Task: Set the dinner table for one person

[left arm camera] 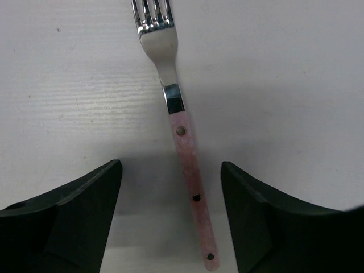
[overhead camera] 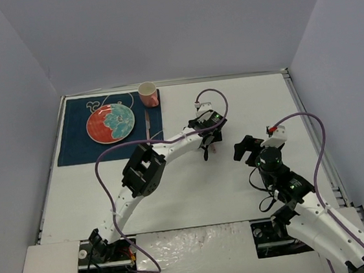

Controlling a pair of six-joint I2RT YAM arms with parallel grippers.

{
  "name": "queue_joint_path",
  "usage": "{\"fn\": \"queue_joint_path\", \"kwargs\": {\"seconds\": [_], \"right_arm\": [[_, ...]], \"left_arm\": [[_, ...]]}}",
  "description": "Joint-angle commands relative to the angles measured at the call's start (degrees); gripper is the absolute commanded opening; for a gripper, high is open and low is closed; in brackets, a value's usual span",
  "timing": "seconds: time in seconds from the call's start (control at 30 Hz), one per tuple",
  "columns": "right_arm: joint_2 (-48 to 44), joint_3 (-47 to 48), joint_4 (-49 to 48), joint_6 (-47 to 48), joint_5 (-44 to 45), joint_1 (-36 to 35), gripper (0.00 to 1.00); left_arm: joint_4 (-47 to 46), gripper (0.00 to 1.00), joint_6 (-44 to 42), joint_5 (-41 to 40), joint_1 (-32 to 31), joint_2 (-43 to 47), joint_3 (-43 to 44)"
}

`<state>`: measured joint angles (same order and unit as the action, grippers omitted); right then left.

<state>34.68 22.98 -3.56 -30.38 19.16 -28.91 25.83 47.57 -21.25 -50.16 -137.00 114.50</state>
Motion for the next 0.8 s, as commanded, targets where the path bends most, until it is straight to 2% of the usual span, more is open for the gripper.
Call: {"fn": "queue_joint_path", "kwargs": {"seconds": [0.0, 0.17, 0.53, 0.67, 0.77], "right_arm": [[-1.3, 0.1, -2.3, -0.8, 0.8, 0.0, 0.92], [-2.0, -0.1, -2.2, -0.7, 0.8, 0.0, 0.95], [-2.8, 0.0, -1.7, -0.2, 1.4, 0.0, 0.97], [-2.9, 0.4, -1.5, 0.4, 1.7, -0.1, 0.99], [-2.7, 0.9, -1.5, 0.7, 2.1, 0.0, 1.0]], "left_arm": [[1.8, 0.6, 0.7, -2.7, -0.4, 1.3, 2.6], [1.7, 0.49, 0.4, -2.4, -0.4, 0.5, 2.4], [0.8, 0.01, -0.7, -2.4, 0.2, 3.0, -3.0], [-0.5, 0.0, -3.3, -3.0, 0.5, 7.1, -7.5], [-2.6, 0.0, -7.4, -4.4, 0.7, 14.8, -12.8]]}}
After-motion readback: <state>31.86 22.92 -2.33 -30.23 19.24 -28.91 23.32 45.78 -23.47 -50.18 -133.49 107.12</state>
